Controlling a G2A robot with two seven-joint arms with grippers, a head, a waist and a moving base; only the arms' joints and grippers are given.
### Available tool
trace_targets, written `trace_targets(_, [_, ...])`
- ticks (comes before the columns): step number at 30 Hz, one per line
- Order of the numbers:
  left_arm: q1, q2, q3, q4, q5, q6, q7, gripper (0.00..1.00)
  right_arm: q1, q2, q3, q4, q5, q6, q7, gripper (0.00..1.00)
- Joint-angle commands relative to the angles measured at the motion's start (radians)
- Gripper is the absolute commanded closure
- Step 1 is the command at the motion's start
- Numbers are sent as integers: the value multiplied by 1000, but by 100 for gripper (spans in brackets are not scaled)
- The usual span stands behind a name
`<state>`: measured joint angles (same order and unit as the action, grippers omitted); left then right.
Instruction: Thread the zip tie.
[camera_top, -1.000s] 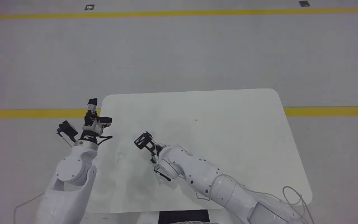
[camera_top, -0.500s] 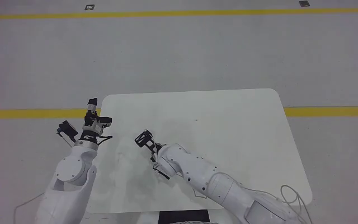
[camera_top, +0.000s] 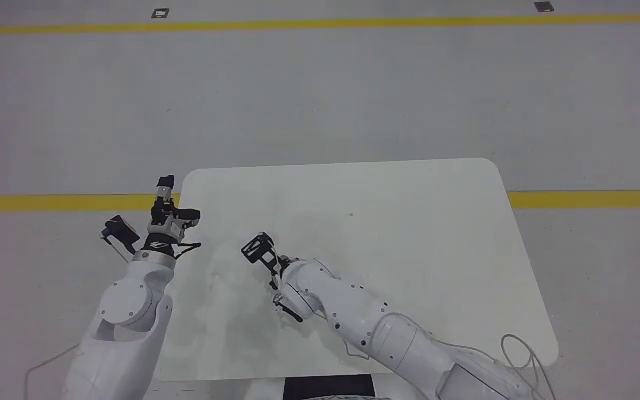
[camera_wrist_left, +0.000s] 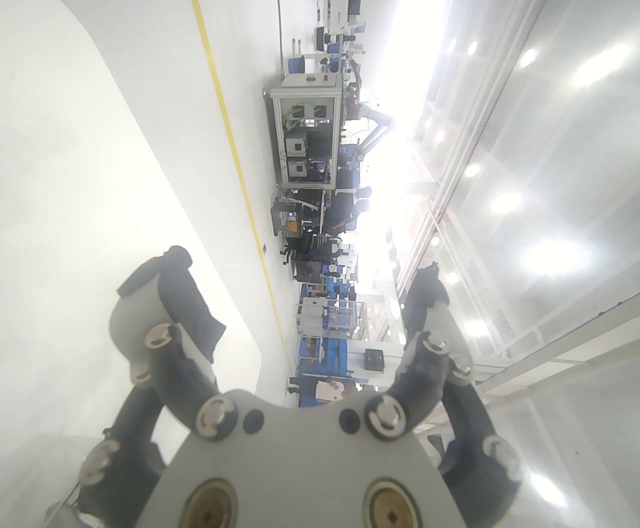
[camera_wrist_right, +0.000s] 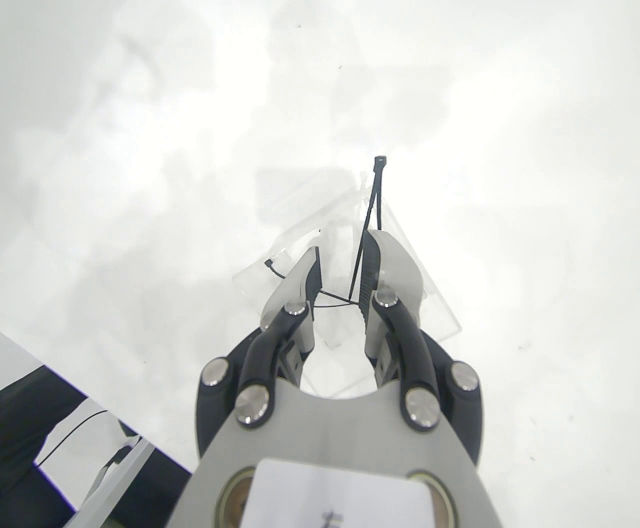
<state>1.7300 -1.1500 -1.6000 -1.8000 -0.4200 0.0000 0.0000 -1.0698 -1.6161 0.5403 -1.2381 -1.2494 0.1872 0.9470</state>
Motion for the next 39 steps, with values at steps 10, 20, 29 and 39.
trace_targets(10, [0, 0, 0, 0, 0, 0, 0, 0, 7, -17, 11, 36, 9, -20, 8, 80])
trace_targets(20, [0, 0, 0, 0, 0, 0, 0, 0, 15, -31, 19, 63, 15, -30, 8, 100])
trace_targets(29, [0, 0, 0, 0, 0, 0, 0, 0, -45, -13, 55, -37, -24, -29, 17, 100])
trace_targets(39, [0, 0, 0, 0, 0, 0, 0, 0, -215, 61, 199, -310, -37, -159, -16, 100])
